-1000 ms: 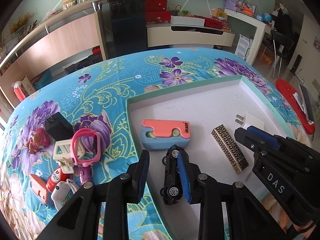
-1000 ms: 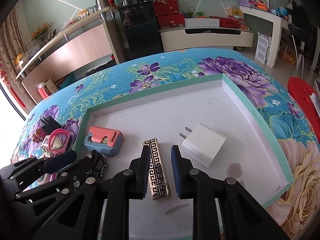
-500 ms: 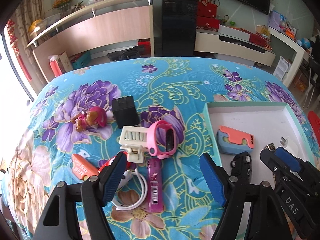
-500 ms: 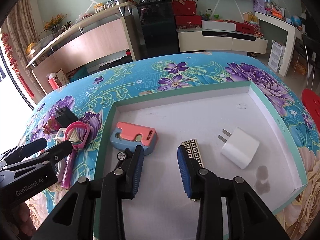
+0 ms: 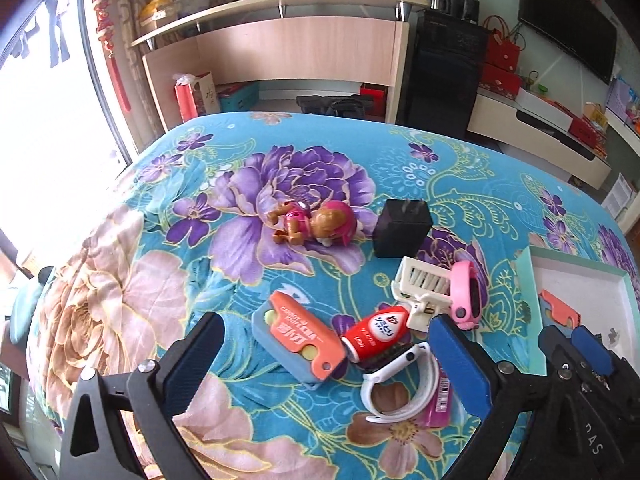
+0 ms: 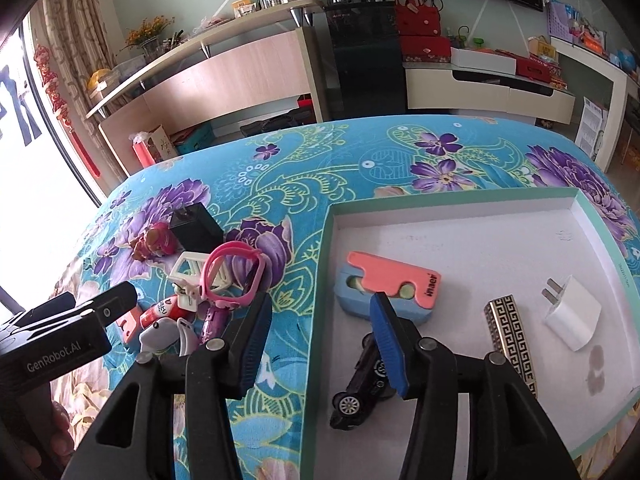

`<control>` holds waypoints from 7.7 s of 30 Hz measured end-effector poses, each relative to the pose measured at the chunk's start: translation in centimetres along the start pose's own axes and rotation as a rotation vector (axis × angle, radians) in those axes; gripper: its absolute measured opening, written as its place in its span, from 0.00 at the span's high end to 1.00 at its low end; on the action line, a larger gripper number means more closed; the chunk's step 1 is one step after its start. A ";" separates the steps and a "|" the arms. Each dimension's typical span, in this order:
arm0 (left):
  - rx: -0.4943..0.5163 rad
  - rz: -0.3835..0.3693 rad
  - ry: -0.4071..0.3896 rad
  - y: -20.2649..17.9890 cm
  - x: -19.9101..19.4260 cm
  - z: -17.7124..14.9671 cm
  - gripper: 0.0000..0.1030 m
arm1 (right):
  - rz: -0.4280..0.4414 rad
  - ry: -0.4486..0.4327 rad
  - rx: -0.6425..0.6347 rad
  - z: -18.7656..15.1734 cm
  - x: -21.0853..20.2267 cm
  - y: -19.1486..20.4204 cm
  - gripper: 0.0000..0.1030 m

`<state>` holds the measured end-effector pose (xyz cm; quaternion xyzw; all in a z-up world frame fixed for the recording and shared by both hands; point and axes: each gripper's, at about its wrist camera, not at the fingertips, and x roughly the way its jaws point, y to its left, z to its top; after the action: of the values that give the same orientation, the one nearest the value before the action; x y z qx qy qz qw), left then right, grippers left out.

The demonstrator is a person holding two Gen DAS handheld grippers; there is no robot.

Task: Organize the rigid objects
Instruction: 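Move both tools back toward the remaining items on the bed, then grasp the orange carrot knife toy with the left tool while the right tool grasps the white watch band, then carry the carrot knife and white watch band over the white tray, then release the white watch band into the tray with the right tool while the left tool releases the knife, then move both tools back over the remaining items on the bed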

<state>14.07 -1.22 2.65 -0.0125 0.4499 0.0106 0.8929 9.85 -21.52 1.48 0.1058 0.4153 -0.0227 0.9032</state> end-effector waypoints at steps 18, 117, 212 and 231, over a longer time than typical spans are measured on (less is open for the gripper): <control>-0.226 0.045 0.005 8.5 0.7 -0.7 0.00 | 0.060 0.046 -0.145 -1.5 2.8 6.1 0.16; -0.057 0.009 0.065 6.3 8.0 -0.4 0.04 | 0.082 0.016 -0.142 -1.2 1.7 5.7 0.46; 0.335 -0.285 0.015 -20.9 2.0 0.2 0.07 | -0.374 -0.144 0.249 1.3 -3.0 -15.5 0.21; 0.111 -0.068 -0.064 -9.0 0.6 1.5 0.00 | -0.345 -0.170 0.175 2.2 -3.1 -12.3 0.07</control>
<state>15.96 -10.21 3.16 0.0222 0.4202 -0.0445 0.9061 7.85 -34.10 3.12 0.1089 0.3461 -0.2221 0.9050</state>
